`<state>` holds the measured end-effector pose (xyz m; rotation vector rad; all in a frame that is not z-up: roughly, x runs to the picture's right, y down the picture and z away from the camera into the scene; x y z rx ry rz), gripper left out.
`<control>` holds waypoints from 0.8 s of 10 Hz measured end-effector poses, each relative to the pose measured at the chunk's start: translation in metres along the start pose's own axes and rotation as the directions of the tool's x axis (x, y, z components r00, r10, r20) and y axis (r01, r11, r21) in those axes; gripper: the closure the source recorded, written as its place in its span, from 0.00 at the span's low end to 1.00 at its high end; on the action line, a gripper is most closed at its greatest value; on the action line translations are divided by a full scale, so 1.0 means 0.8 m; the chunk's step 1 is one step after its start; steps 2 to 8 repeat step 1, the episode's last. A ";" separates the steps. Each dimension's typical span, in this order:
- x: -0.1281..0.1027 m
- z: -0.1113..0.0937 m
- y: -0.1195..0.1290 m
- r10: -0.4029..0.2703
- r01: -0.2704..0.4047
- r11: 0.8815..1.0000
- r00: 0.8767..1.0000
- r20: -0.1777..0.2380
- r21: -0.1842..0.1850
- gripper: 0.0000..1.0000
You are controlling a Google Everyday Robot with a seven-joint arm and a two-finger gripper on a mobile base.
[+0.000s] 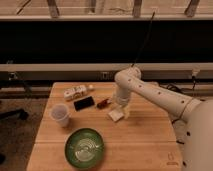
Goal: Place the pepper on the white sponge
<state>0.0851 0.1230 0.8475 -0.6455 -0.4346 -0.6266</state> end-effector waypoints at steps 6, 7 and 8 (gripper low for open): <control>0.004 -0.009 0.002 0.008 -0.008 0.999 1.000 0.016 0.033 0.20; 0.004 -0.009 0.002 0.008 -0.008 0.999 1.000 0.016 0.033 0.20; 0.004 -0.009 0.002 0.008 -0.008 0.999 1.000 0.016 0.033 0.20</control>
